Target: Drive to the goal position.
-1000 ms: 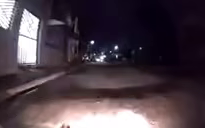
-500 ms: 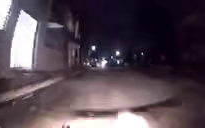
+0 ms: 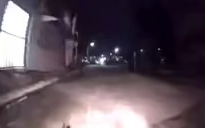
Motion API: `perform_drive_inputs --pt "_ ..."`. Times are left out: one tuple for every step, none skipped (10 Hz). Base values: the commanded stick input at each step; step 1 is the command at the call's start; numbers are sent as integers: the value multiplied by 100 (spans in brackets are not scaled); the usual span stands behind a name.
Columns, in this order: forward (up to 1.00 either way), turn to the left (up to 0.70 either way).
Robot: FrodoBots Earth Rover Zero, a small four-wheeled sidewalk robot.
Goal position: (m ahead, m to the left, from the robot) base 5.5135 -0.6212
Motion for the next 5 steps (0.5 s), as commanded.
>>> perform_drive_inputs --pt "100 0" --pt "100 0" --pt "100 0" --pt "100 0" --pt "100 0"
